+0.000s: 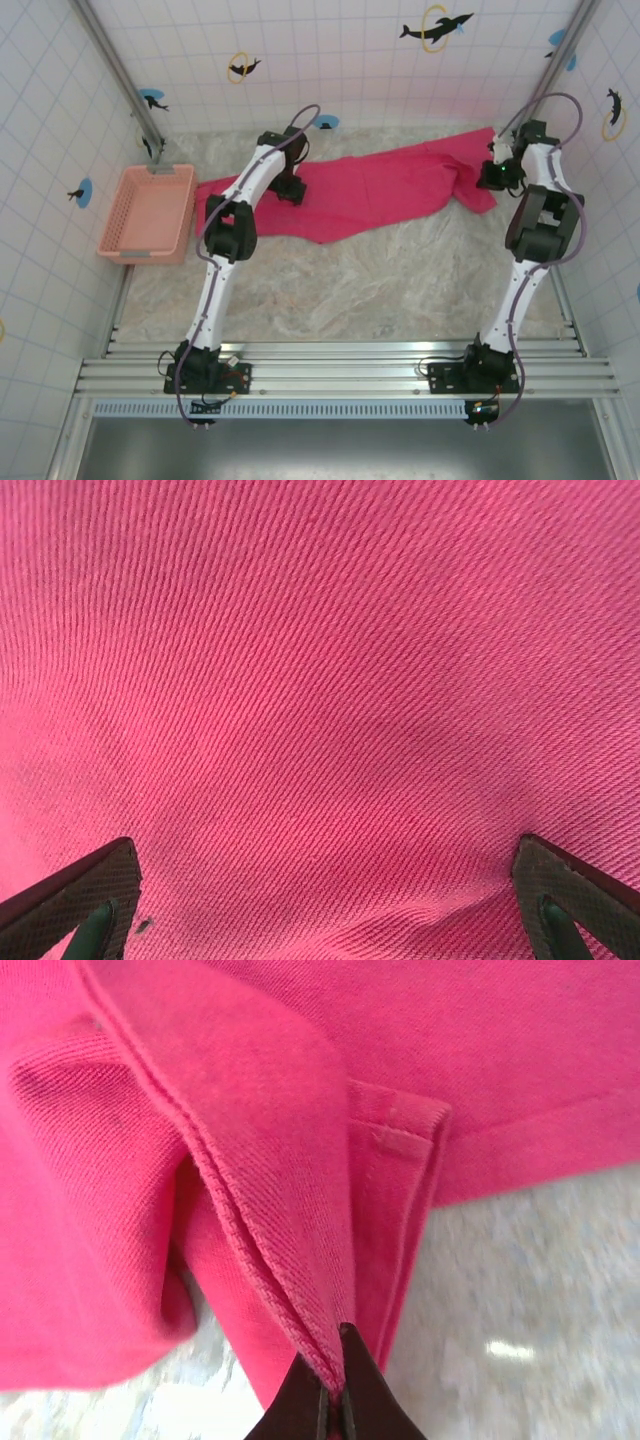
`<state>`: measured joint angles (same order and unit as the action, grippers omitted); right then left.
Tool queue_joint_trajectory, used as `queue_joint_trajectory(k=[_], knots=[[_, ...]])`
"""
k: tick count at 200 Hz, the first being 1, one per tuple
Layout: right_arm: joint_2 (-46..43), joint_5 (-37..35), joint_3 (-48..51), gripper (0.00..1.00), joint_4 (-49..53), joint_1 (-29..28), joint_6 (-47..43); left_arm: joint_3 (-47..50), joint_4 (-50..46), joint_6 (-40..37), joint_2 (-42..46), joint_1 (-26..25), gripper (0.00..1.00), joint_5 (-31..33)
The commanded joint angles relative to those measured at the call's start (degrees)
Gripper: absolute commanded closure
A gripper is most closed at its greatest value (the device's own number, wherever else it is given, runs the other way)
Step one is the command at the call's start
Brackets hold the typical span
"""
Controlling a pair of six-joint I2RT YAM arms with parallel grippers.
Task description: Roll up the long pants
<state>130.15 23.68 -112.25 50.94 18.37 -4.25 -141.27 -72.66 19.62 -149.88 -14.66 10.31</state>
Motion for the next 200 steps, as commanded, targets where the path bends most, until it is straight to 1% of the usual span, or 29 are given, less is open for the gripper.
queue_joint_trajectory(k=[1,22,45,65,77,81,94,120,123,134,172,184,199,200], knots=[[-11.7,1.7,4.6,1.0,-0.1,2.0,0.0,7.3,-11.5,-0.8,0.5,4.0,0.03,5.6],[-18.3,2.5,10.9,1.0,-0.5,2.7,-1.1,15.7,-10.2,-3.0,4.8,6.4,0.03,7.2],[-24.5,4.5,18.4,1.0,-0.6,2.2,-2.5,23.3,-6.4,-7.1,8.9,7.3,0.03,10.1],[-30.1,4.1,25.2,1.0,-0.6,0.7,-4.1,26.1,-5.4,-10.9,9.5,7.3,0.03,14.1],[-34.2,1.7,29.0,1.0,-1.2,-0.3,-4.5,26.7,-5.2,-11.9,9.1,7.3,0.03,16.4],[-35.4,1.0,29.9,1.0,-1.2,-0.4,-4.7,26.6,-5.2,-14.0,9.0,7.3,0.03,17.0],[-38.4,-1.0,31.0,1.0,-0.9,-0.5,-4.9,25.8,-5.4,-15.0,8.3,7.3,0.03,18.0],[-39.8,-5.0,28.2,1.0,1.5,0.2,-4.8,22.6,-4.8,-15.8,7.8,7.4,0.03,17.2],[-39.8,-7.0,27.4,1.0,2.0,0.4,-4.8,22.3,-4.8,-15.9,7.6,7.4,0.03,17.1],[-39.5,-10.4,25.1,1.0,2.9,0.8,-3.8,20.9,-4.9,-16.0,6.9,7.3,0.03,17.0],[-37.8,-17.4,18.6,1.0,5.3,3.6,-2.2,20.5,-4.9,-14.8,5.6,7.3,0.03,16.7],[-34.9,-16.2,15.6,1.0,7.0,3.9,-2.9,19.2,-5.2,-13.7,5.2,7.3,0.03,16.7],[-29.8,-16.2,11.0,1.0,9.1,2.5,-3.5,17.8,-5.2,-12.9,4.9,7.3,0.03,15.7],[-29.4,-16.2,10.6,1.0,9.2,2.3,-3.5,17.7,-5.3,-11.9,4.9,7.3,0.03,15.7]])
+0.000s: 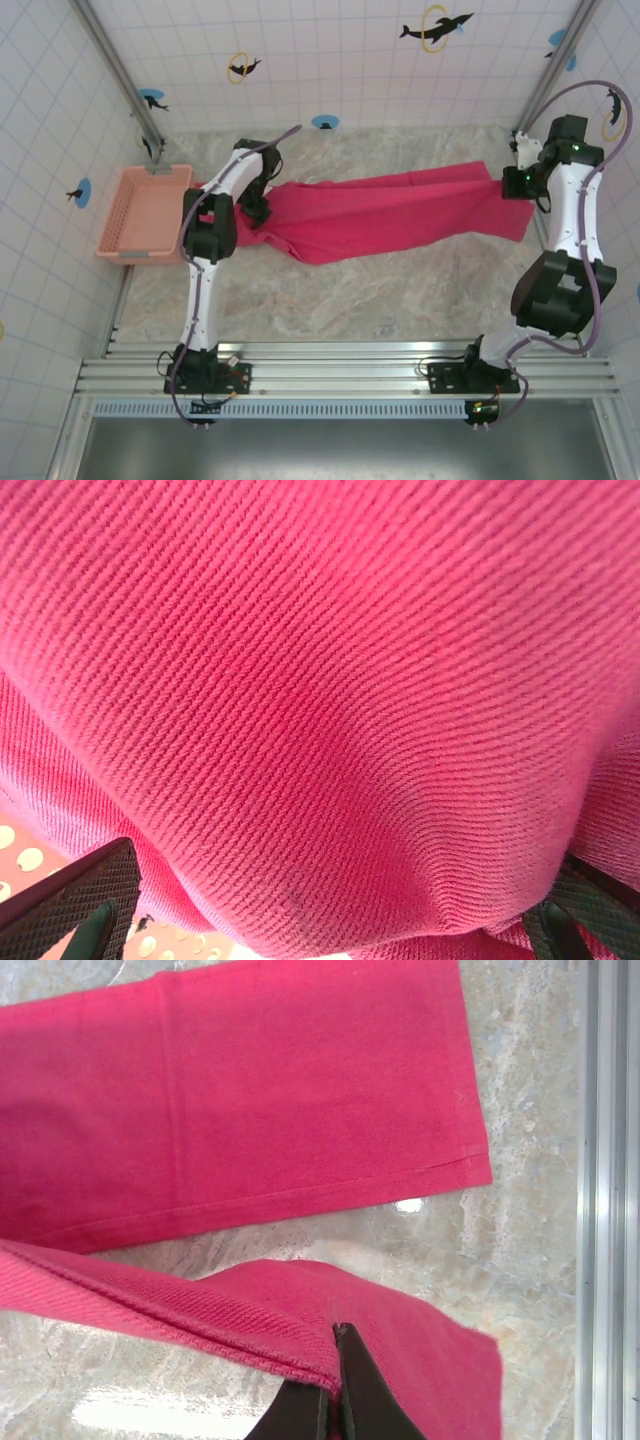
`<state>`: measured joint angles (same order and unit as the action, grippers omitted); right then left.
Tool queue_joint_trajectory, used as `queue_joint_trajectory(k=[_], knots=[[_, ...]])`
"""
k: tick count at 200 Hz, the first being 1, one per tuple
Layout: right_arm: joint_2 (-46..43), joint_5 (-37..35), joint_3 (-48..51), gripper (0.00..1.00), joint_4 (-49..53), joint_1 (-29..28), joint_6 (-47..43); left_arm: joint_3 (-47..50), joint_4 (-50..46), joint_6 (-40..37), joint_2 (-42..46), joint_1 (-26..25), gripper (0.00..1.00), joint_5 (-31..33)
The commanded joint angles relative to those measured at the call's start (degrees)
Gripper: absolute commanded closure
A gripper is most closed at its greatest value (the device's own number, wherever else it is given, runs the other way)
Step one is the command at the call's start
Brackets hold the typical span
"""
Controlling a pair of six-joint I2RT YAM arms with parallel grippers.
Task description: Roll up the long pants
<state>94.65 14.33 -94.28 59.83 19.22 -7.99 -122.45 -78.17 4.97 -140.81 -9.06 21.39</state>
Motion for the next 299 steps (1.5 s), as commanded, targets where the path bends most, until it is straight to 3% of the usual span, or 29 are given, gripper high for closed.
queue_joint_trajectory(k=[1,39,78,140,154,172,188,204,231,273,299], knots=[[6.5,-6.9,-7.8,1.0,0.5,1.4,0.2,-1.2,0.2,3.3,-4.2,1.6,0.03,4.6],[21.5,-13.0,-22.8,1.0,1.2,-1.3,3.5,-2.5,0.1,8.0,-4.5,1.4,0.03,2.7],[38.1,-14.2,-40.7,1.0,6.5,-2.8,4.8,-5.1,-2.9,11.7,-5.3,1.3,0.03,2.1],[52.0,-12.8,-57.6,0.99,1.0,-5.7,7.7,-2.1,-4.8,14.7,-3.4,1.0,0.03,2.3],[53.4,-11.6,-58.0,0.91,-1.7,-6.0,8.9,-1.5,-5.1,15.1,-3.1,0.7,0.03,2.0],[54.9,-10.7,-58.5,0.56,-4.4,-6.5,10.2,-1.5,-5.3,15.1,-3.0,0.0,0.03,2.1],[54.2,-12.5,-58.7,0.41,-5.9,-6.4,13.3,-2.5,-5.7,15.0,-3.5,-0.4,0.03,2.0],[51.6,-12.1,-58.1,0.34,-7.5,-4.7,16.1,-4.4,-6.2,14.9,-4.7,-0.7,0.03,1.4],[45.8,-11.5,-54.4,0.33,-2.9,-1.0,18.9,-6.6,-5.9,14.0,-6.0,-1.3,0.03,1.7],[26.6,-11.1,-20.2,0.34,-8.4,5.9,24.6,-7.1,-3.1,12.9,-5.8,-1.6,0.03,-0.3],[22.0,-7.5,-6.4,0.35,-13.7,9.0,29.7,-7.0,-2.3,11.1,-5.7,-2.1,0.03,-0.7]])
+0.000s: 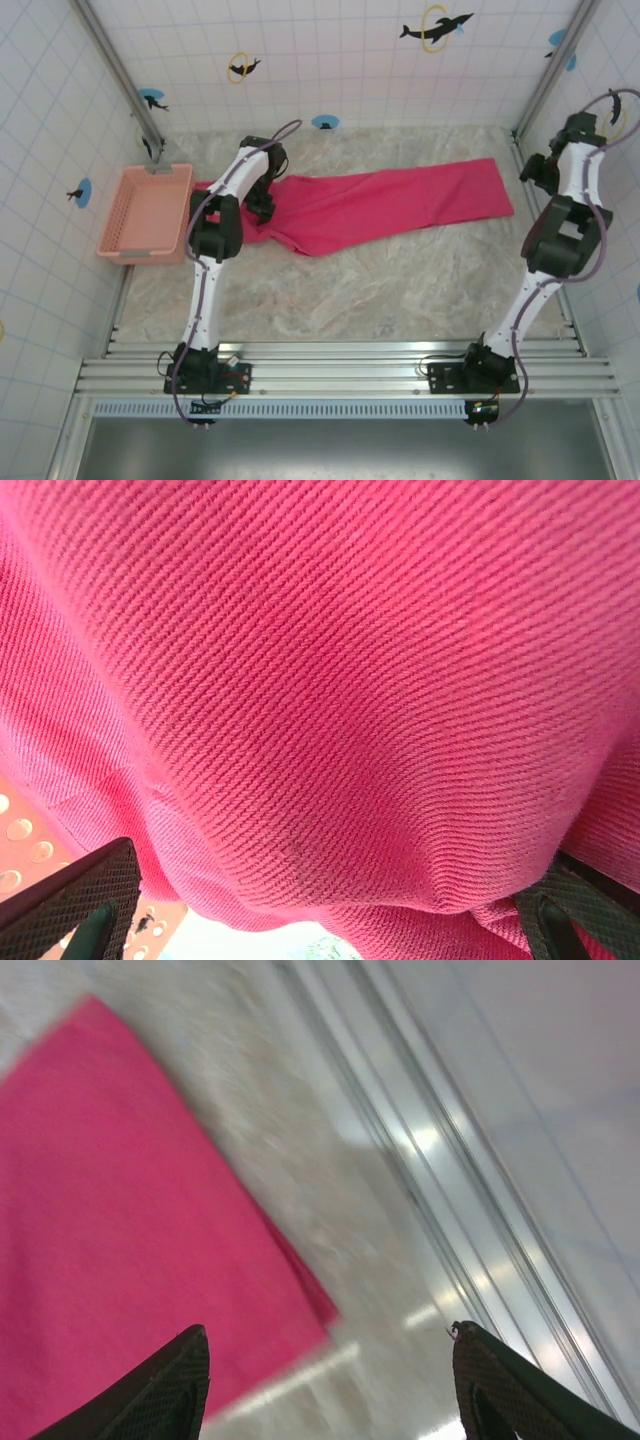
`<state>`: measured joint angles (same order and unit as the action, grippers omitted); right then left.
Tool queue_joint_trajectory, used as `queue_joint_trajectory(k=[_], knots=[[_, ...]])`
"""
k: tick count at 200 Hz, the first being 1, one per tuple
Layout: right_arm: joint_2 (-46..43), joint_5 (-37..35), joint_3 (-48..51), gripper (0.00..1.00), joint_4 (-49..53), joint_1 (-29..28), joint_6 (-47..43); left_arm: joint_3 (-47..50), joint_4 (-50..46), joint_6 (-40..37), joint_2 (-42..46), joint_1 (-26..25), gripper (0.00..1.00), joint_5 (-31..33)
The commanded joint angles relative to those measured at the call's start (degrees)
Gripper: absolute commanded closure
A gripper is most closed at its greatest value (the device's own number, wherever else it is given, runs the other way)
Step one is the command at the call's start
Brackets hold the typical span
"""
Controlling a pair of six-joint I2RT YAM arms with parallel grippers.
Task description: Roll up the long pants
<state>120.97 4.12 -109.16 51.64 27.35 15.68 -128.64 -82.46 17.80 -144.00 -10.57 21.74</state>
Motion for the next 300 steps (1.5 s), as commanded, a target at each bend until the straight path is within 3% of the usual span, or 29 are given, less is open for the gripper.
queue_joint_trajectory(k=[1,67,169,220,244,273,300], knots=[[-4.3,2.8,8.7,0.35,-5.6,0.9,6.2,-0.9,2.0,-1.8,-2.5,-0.6,0.03,-1.0],[2.9,9.5,12.0,0.37,-13.8,-1.8,15.2,-0.3,2.2,-4.6,-1.8,-0.7,0.03,-0.3],[5.0,2.6,12.8,0.38,-10.1,-2.9,16.9,-1.4,1.7,-4.3,-1.0,-0.7,0.03,-0.6],[7.9,3.6,13.0,0.4,-11.6,-3.2,18.6,-2.1,0.9,-3.8,-1.0,-0.9,0.03,-1.3],[10.1,4.7,12.4,0.5,-14.0,-3.2,20.7,-2.7,0.2,-3.6,-0.7,-1.1,0.03,-1.4],[11.8,5.1,10.7,0.83,-16.4,-3.8,22.8,-4.1,-1.2,-3.1,-0.4,-1.5,0.03,-1.8],[6.0,3.0,12.9,0.92,-24.1,-4.7,26.1,-6.1,-2.4,-2.7,0.4,-2.2,0.03,-2.0]])
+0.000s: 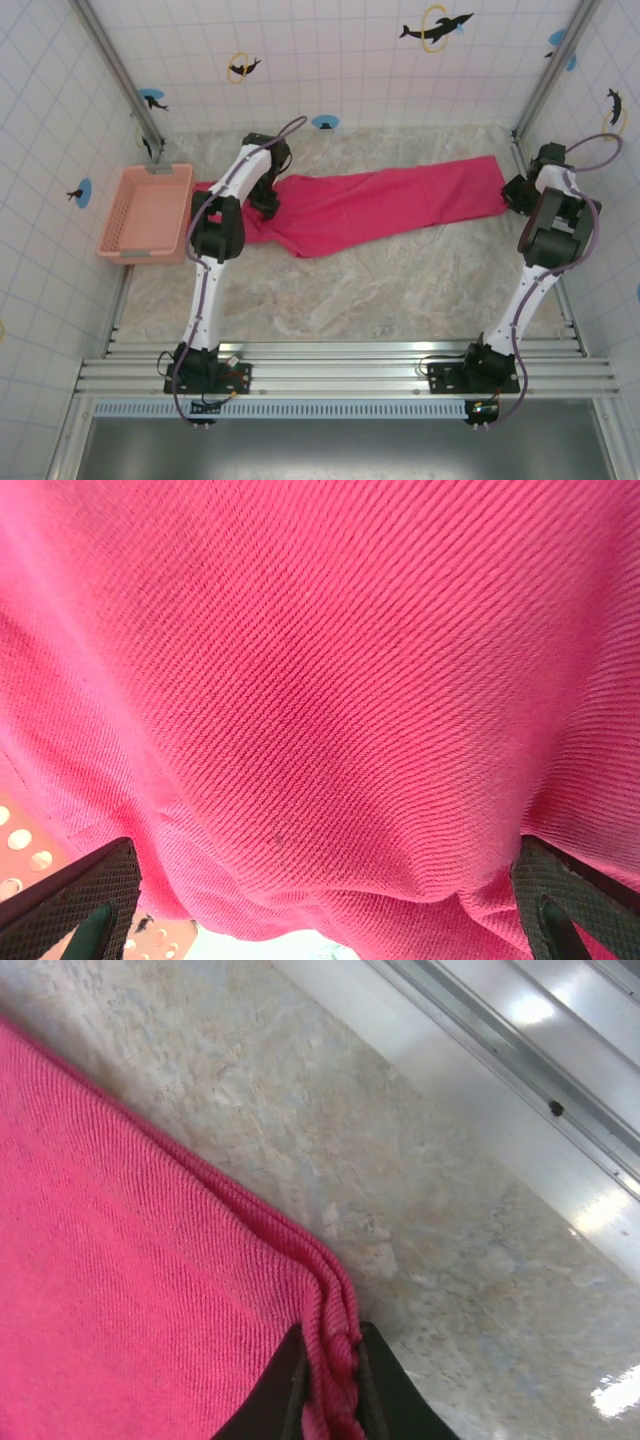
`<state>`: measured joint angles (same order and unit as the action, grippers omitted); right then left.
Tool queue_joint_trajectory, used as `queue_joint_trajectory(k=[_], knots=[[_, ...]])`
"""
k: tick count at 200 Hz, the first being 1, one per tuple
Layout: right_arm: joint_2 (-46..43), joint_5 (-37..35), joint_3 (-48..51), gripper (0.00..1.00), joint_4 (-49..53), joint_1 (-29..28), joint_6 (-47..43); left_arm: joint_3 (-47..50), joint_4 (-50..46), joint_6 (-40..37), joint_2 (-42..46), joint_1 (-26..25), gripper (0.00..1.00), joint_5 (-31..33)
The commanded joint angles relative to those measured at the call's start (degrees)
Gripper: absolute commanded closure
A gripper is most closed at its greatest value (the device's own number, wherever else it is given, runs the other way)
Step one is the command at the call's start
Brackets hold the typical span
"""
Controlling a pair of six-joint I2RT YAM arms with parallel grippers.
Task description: Roll up the long pants
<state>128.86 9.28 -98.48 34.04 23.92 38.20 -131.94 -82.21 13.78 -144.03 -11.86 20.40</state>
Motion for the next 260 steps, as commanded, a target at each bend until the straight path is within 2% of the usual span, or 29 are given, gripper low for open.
queue_joint_trajectory(k=[1,25,67,93,141,166,189,220,241,260], knots=[[-2.1,-2.2,2.3,0.93,-6.9,-1.3,3.8,-2.9,-2.7,1.4,0.5,-0.9,0.03,-0.7],[-6.0,-3.8,0.2,1.0,-11.6,-2.7,6.6,-5.7,-3.9,2.5,1.4,-1.3,0.02,-2.2],[-7.3,-5.0,-11.9,1.0,-10.3,-4.8,8.0,-11.1,-3.6,5.2,2.2,-3.2,0.03,-6.9],[-7.3,-4.1,-17.0,1.0,-8.9,-4.7,8.5,-11.1,0.6,9.5,2.8,-4.2,0.03,-14.7],[-8.9,-7.1,-23.6,1.0,-2.0,-3.5,1.9,-11.8,10.6,17.9,0.0,-7.5,0.03,-27.1],[-10.8,-6.5,-21.1,1.0,-2.4,-2.0,1.4,-12.1,13.7,22.2,-2.5,-8.9,0.02,-31.7],[-11.8,-5.0,-19.5,1.0,-2.4,-2.3,0.1,-12.6,15.4,24.3,-4.3,-9.6,0.03,-32.7],[-9.8,1.6,-20.7,1.0,-4.7,-6.8,-0.9,-12.9,19.8,28.7,-6.9,-9.7,0.03,-36.1],[-11.8,1.5,-18.0,1.0,-10.5,-10.4,-1.1,-13.8,22.5,32.2,-9.0,-9.9,0.02,-38.3],[-12.2,1.8,-20.1,1.0,-11.0,-12.3,-0.9,-14.1,24.5,34.1,-10.4,-10.5,0.02,-39.6]])
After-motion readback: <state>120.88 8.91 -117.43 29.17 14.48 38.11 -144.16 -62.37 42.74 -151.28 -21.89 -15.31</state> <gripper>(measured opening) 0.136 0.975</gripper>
